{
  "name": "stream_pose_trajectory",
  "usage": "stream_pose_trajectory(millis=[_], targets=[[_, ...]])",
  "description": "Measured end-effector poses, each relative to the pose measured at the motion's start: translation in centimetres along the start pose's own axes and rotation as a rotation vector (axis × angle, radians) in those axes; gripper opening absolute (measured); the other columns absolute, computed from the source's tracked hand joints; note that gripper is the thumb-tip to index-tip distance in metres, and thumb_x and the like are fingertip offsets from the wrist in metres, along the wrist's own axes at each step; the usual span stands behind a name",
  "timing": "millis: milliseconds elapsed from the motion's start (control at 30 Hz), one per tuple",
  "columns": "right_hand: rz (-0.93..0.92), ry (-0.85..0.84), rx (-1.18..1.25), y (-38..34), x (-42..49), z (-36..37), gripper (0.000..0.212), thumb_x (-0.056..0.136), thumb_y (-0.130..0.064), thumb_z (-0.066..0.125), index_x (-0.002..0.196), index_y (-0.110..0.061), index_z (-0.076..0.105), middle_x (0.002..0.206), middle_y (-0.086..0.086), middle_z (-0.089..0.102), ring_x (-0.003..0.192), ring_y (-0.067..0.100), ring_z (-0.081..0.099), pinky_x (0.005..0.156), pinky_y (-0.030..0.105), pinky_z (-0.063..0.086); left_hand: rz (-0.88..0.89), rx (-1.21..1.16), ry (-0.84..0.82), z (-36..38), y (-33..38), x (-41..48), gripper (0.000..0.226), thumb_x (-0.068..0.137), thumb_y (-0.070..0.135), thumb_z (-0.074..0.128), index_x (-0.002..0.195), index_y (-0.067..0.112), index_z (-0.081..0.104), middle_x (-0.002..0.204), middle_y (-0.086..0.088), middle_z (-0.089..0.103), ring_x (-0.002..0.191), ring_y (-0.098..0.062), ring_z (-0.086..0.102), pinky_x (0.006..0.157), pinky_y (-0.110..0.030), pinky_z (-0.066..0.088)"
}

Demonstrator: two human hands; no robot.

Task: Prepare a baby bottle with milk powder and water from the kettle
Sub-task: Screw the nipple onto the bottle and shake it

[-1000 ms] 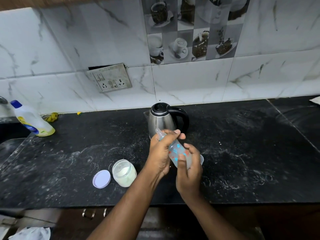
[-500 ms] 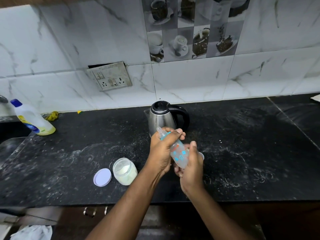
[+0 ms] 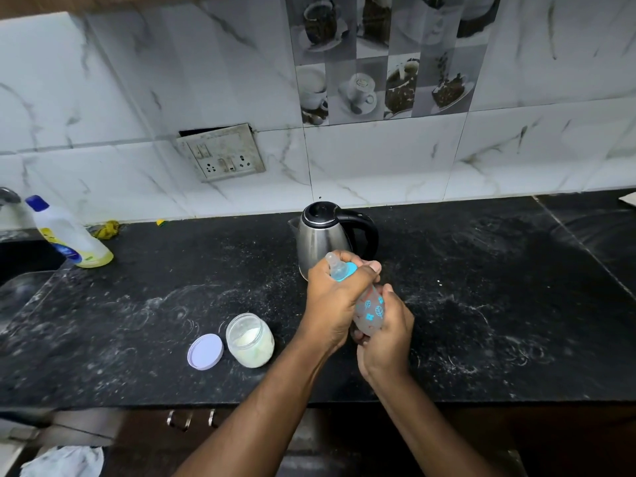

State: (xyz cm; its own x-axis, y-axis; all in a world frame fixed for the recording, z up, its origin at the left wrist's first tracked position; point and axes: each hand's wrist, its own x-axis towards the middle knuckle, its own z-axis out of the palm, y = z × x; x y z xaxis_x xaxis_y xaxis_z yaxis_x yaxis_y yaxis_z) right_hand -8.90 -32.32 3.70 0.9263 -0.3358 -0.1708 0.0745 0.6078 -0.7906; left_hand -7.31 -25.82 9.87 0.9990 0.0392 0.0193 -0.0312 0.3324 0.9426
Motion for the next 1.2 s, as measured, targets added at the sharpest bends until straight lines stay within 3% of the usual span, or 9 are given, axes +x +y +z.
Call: stream_pose_trajectory(millis=[233, 400, 500, 600, 667, 800, 867, 1000, 1200], targets=[[0.278, -0.238, 0.096, -1.7, 0.6, 0.4, 0.038, 0.093, -0.047, 0.059, 0.099, -0.013, 0.076, 0.085, 0.01, 0.062, 0.066, 0.021, 0.056, 0.054, 0.029, 0.031, 0.129, 0.149, -0.029, -0.3, -0.1, 0.2, 0.016, 0.078, 0.013, 0.085, 0.08, 0.019, 0.07, 0.085, -0.002, 0.081, 0.083, -0.013, 0.076, 0.073, -0.027, 0.059], [0.31, -0.371, 0.264, -1.9, 1.3, -0.9, 0.053, 0.105, -0.051, 0.044, 0.127, -0.013, 0.075, 0.126, 0.013, 0.074, 0.116, 0.024, 0.072, 0.087, 0.035, 0.061, 0.078, 0.255, -0.282, -1.6, -0.5, 0.0, 0.075, 0.072, 0.028, 0.091, 0.14, 0.022, 0.063, 0.127, 0.008, 0.077, 0.112, -0.01, 0.072, 0.102, -0.031, 0.058], [0.195, -0.324, -0.211, -2.0, 1.8, -0.8, 0.063, 0.107, -0.062, 0.028, 0.127, -0.021, 0.072, 0.129, 0.014, 0.073, 0.111, 0.021, 0.071, 0.081, 0.033, 0.058, 0.073, 0.28, -0.156, -1.9, -0.9, -0.3, 0.048, 0.066, 0.031, 0.095, 0.11, 0.023, 0.076, 0.121, 0.007, 0.08, 0.111, -0.01, 0.076, 0.105, -0.038, 0.061], [-0.208, -0.322, -0.517, -4.0, 2.7, -1.6, 0.057, 0.106, -0.06, 0.04, 0.139, -0.015, 0.054, 0.137, 0.01, 0.061, 0.126, 0.02, 0.059, 0.103, 0.036, 0.049, 0.122, 0.301, -0.125, -3.2, -1.3, 0.2, 0.026, 0.077, 0.017, 0.096, 0.087, 0.023, 0.072, 0.085, 0.007, 0.08, 0.079, -0.004, 0.073, 0.075, -0.022, 0.061], [-0.295, -0.532, -0.617, -6.9, 3.5, -2.1, 0.083, 0.089, -0.075, 0.057, 0.146, -0.015, 0.053, 0.14, 0.001, 0.06, 0.131, 0.016, 0.054, 0.107, 0.035, 0.048, 0.107, 0.373, -0.18, -4.0, -1.2, 0.5, 0.03, 0.078, 0.009, 0.094, 0.089, 0.015, 0.067, 0.079, 0.009, 0.074, 0.073, -0.004, 0.067, 0.07, -0.022, 0.055], [-0.257, -0.884, -1.021, -10.1, 4.3, -1.3, 0.062, 0.08, -0.046, 0.08, 0.139, -0.031, 0.066, 0.14, -0.013, 0.064, 0.139, 0.005, 0.049, 0.12, 0.034, 0.039, 0.059, 0.41, -0.354, -3.9, -0.9, 0.7, 0.055, 0.074, 0.0, 0.09, 0.12, 0.018, 0.066, 0.102, 0.008, 0.073, 0.095, -0.009, 0.067, 0.084, -0.036, 0.059], [-0.214, -0.875, -0.947, -10.5, 4.5, -1.0, 0.058, 0.078, -0.031, 0.085, 0.134, -0.026, 0.071, 0.135, -0.003, 0.067, 0.132, 0.008, 0.057, 0.117, 0.034, 0.043, 0.003, 0.353, -0.38, -4.1, -0.9, 0.5, 0.068, 0.072, 0.002, 0.095, 0.131, 0.012, 0.063, 0.114, -0.004, 0.074, 0.107, -0.015, 0.069, 0.096, -0.046, 0.06], [-0.115, -0.993, -0.716, -10.5, 5.1, -1.4, 0.048, 0.084, -0.009, 0.082, 0.13, -0.011, 0.068, 0.138, 0.008, 0.069, 0.129, 0.028, 0.065, 0.107, 0.043, 0.054, -0.067, 0.319, -0.463, -4.7, -1.1, 0.1, 0.041, 0.083, -0.005, 0.085, 0.103, 0.029, 0.073, 0.093, 0.013, 0.075, 0.09, -0.003, 0.07, 0.082, -0.021, 0.057], [0.054, -1.204, -0.661, -10.5, 5.6, -0.4, 0.053, 0.084, -0.015, 0.079, 0.134, -0.006, 0.066, 0.138, 0.014, 0.069, 0.132, 0.031, 0.063, 0.104, 0.034, 0.052, -0.127, 0.366, -0.53, -4.6, -1.5, -0.3, 0.042, 0.081, -0.011, 0.075, 0.093, 0.028, 0.08, 0.092, 0.008, 0.08, 0.089, -0.007, 0.074, 0.083, -0.024, 0.059]])
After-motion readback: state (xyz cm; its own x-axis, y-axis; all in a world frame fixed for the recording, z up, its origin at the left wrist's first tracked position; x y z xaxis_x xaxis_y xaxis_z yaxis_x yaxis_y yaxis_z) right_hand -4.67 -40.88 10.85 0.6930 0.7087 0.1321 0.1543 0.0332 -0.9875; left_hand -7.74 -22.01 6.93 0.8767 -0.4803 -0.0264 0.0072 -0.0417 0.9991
